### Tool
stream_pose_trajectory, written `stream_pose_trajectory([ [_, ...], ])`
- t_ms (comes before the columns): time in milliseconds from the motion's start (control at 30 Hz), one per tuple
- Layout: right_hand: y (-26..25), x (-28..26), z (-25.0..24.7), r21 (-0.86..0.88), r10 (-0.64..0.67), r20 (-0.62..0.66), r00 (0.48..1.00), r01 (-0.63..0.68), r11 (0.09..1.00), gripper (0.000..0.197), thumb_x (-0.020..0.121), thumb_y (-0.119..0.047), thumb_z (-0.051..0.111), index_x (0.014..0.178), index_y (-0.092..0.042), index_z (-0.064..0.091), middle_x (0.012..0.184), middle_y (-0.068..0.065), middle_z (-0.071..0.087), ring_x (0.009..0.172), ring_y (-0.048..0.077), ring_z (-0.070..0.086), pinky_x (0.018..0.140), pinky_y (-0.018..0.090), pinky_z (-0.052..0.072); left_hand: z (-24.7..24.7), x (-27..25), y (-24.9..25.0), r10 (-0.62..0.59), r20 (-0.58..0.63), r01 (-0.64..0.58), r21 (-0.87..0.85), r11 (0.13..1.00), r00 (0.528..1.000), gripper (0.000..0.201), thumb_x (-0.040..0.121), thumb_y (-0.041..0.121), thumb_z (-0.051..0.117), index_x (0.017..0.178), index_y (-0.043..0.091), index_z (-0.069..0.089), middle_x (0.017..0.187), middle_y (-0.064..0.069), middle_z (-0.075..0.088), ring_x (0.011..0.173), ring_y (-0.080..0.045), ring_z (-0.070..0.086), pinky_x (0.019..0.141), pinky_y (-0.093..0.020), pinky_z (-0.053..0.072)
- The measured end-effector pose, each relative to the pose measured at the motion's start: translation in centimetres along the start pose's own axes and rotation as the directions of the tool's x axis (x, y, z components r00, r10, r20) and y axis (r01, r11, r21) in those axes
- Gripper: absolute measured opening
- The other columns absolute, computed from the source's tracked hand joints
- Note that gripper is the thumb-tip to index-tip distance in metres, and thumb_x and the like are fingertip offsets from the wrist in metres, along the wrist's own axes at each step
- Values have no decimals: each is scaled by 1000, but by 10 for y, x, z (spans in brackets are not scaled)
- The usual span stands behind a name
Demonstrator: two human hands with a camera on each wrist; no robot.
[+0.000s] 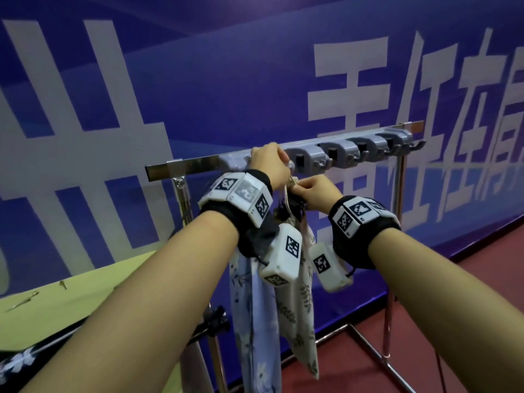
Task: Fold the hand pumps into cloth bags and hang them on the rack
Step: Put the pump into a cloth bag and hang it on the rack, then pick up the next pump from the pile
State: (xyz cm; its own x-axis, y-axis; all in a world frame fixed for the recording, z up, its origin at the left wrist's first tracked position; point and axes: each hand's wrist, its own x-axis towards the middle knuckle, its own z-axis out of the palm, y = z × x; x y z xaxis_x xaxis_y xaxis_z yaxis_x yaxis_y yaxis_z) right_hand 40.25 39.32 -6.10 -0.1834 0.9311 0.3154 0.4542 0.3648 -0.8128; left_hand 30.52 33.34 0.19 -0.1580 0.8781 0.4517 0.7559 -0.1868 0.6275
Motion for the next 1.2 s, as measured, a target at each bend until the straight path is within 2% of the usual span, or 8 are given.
stream_pose_trajectory([
  [100,1,-14,1,125,21,49,999,-27,992,17,96,-19,50,93,-10,65,81,9,59,72,18,55,71,33,51,-9,-8,2,-21,37,23,-51,998,999,28,84,-2,46,69,21,51,105,-18,62,97,-34,62,77,-45,56],
  [200,4,-27,-2,239,78,95,992,-99,966,29,98,-17,45,122,-7,58,105,15,61,94,22,56,84,43,50,-20,-13,1,-22,67,29,-103,994,998,21,89,1,49,77,17,54,82,-5,58,74,-19,59,65,-32,54],
  [267,8,-35,-5,288,117,95,989,-140,948,32,99,-11,39,125,-3,56,112,17,62,92,23,58,77,38,51,-30,-18,0,-17,95,30,-133,991,995,23,91,-1,47,76,16,53,76,0,52,68,-14,53,53,-24,51],
  [367,11,-48,-7,306,190,117,975,-218,927,35,97,0,35,126,-4,55,105,10,58,68,18,53,54,21,46,-42,-27,-8,5,119,7,-105,994,993,29,89,-7,42,77,18,53,81,-2,53,68,-15,52,55,-26,48],
  [567,4,-71,-14,278,232,93,968,-248,928,41,95,11,34,134,4,44,110,25,55,65,20,48,42,14,39,-64,-54,-13,37,110,-23,-127,992,993,32,87,-7,49,72,21,53,76,4,55,67,-10,52,57,-20,45],
  [667,-5,-82,-17,277,235,25,972,-232,932,35,94,7,38,126,3,53,120,29,57,75,23,51,56,23,40,-78,-68,-13,44,118,-32,-98,995,992,24,88,-1,54,78,20,54,90,-2,59,77,-14,54,56,-19,44],
  [833,-29,-101,-20,356,221,-5,975,-205,912,30,93,7,36,79,-9,57,77,9,59,60,17,48,57,28,40,-100,-91,-14,44,132,-32,-92,995,990,30,89,-3,47,73,22,51,80,4,56,67,-5,51,47,-12,43],
  [1200,-97,-149,13,373,121,92,988,-147,916,33,90,11,32,75,-12,51,67,6,54,40,8,49,48,21,43,-154,-139,-28,20,111,-11,-84,996,994,31,88,-4,46,71,21,52,76,2,49,62,-10,45,53,-22,42],
])
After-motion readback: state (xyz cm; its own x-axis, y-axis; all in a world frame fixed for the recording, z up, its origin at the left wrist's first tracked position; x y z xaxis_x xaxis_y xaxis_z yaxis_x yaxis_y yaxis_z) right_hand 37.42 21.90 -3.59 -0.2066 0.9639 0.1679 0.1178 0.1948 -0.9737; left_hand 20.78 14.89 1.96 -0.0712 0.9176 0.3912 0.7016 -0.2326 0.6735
